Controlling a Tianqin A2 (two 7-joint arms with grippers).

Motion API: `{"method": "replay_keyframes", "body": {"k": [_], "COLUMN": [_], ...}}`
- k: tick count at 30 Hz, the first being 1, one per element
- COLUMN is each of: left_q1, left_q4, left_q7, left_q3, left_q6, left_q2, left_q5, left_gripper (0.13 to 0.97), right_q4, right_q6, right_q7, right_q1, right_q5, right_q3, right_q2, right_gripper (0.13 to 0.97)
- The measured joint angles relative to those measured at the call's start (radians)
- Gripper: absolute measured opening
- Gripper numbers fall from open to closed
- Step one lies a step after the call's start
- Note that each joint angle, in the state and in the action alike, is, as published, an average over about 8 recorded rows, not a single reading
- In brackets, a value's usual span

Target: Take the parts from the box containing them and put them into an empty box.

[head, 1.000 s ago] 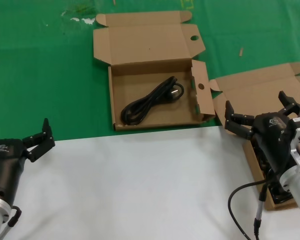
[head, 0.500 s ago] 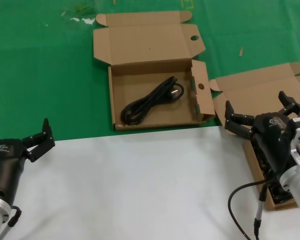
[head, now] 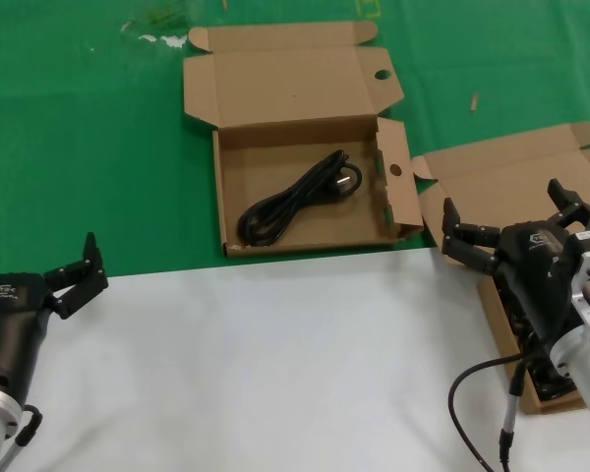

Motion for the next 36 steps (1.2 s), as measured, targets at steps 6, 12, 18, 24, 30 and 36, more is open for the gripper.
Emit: {"method": "replay_keyframes", "body": {"k": [6, 12, 18, 24, 30, 36], "left_q1": [0.000, 0.000, 0.000, 0.000, 0.000, 0.000], "left_q4": [0.000, 0.000, 0.000, 0.000, 0.000, 0.000], "left_q7": [0.000, 0.000, 0.000, 0.000, 0.000, 0.000], "left_q3": [0.000, 0.000, 0.000, 0.000, 0.000, 0.000], "left_q6": [0.000, 0.000, 0.000, 0.000, 0.000, 0.000], "left_q2": [0.000, 0.000, 0.000, 0.000, 0.000, 0.000], "left_q5": [0.000, 0.000, 0.000, 0.000, 0.000, 0.000], "left_gripper": [0.966, 0.966, 0.966, 0.966, 0.966, 0.966], "right_q4": [0.000, 0.000, 0.000, 0.000, 0.000, 0.000], "right_q6": [0.000, 0.000, 0.000, 0.000, 0.000, 0.000], "right_q7": [0.000, 0.000, 0.000, 0.000, 0.000, 0.000], "right_q1": [0.000, 0.000, 0.000, 0.000, 0.000, 0.000], "right_q5": [0.000, 0.000, 0.000, 0.000, 0.000, 0.000], "right_q3": [0.000, 0.000, 0.000, 0.000, 0.000, 0.000], "right_q2": [0.000, 0.000, 0.000, 0.000, 0.000, 0.000], "right_gripper": [0.966, 0.966, 0.966, 0.966, 0.966, 0.966]}}
